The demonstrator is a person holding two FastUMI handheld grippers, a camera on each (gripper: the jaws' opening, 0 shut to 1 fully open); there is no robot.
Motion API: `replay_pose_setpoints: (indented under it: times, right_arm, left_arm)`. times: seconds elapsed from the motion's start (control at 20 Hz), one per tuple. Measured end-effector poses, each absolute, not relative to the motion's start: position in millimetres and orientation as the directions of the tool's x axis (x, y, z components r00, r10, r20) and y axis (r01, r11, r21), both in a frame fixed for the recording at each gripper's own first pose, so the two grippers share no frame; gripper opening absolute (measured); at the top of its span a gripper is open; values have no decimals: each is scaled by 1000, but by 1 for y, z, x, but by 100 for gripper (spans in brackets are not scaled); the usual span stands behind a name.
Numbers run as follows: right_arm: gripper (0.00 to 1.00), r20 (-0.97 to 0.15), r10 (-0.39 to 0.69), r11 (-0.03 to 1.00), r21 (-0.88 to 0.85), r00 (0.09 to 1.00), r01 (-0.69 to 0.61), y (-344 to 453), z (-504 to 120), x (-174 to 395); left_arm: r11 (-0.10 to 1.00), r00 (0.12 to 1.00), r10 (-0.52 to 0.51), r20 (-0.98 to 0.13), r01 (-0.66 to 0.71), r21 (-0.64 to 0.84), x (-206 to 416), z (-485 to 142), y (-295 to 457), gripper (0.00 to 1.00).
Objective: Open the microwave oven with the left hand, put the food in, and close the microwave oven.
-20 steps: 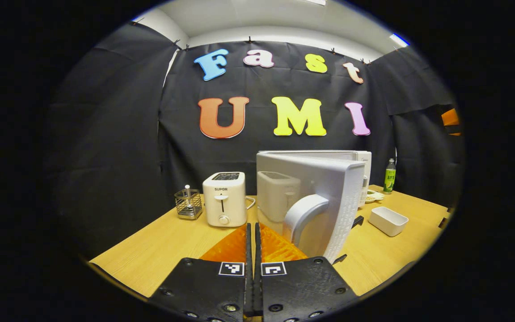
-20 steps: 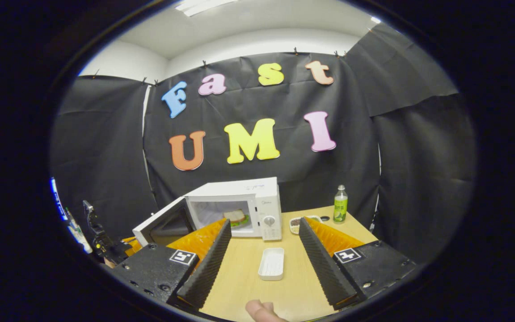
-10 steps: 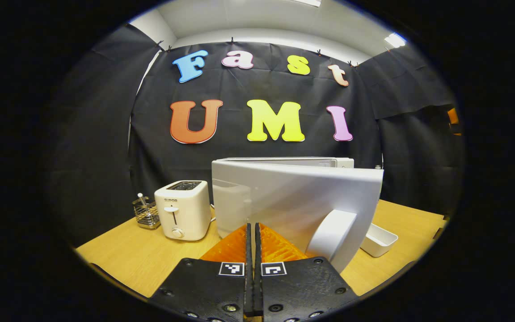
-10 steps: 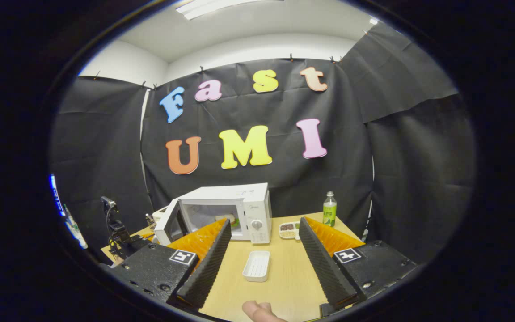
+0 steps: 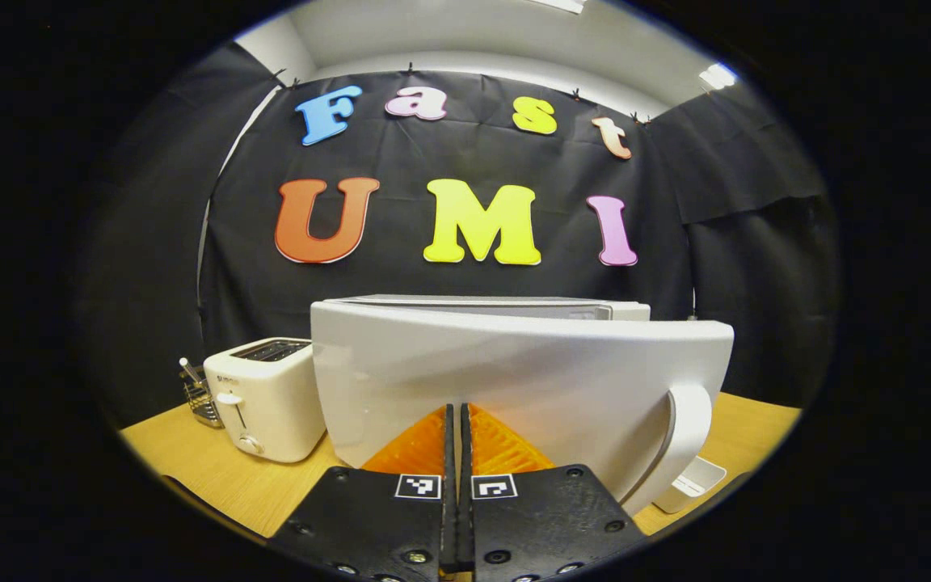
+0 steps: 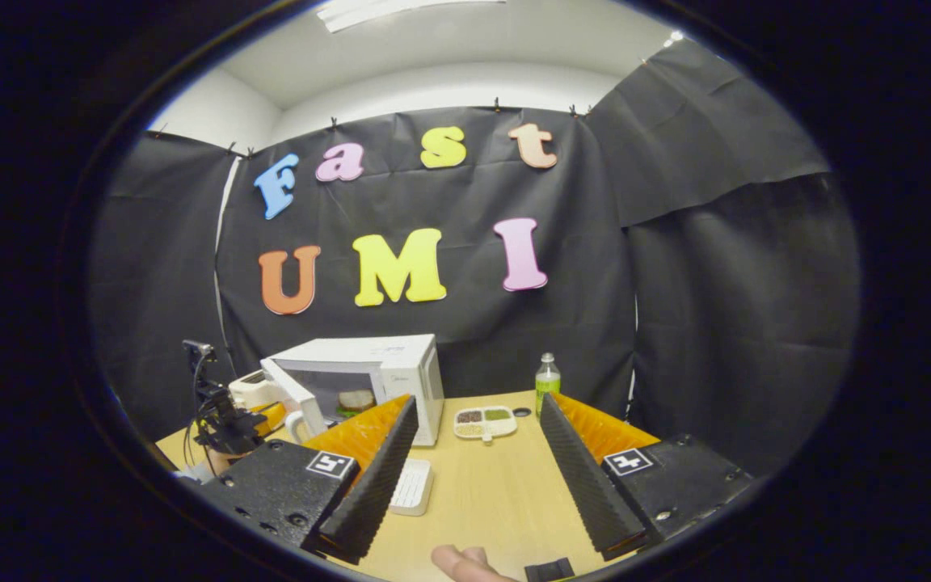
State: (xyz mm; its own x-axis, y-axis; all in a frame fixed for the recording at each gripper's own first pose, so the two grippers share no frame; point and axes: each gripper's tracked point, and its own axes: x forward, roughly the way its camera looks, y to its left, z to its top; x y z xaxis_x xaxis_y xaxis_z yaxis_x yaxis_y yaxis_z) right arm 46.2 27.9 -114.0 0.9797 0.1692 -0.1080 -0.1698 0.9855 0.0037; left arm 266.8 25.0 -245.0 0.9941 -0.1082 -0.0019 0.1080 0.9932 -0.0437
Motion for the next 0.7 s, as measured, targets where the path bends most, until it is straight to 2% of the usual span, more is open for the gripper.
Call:
replay_pose_setpoints:
  times: [0.4,0.7]
  right_arm:
    - [97,-139,180,984,33,974,-177,23,-139,84]
    - [97,-193,212,974,120,958,-191,18,-168,106]
  left_arm:
    - [989,988,-147,-44,146,-12,348,-263,-31,0]
    - [990,992,-127,-16,128,62,360,-256,-39,0]
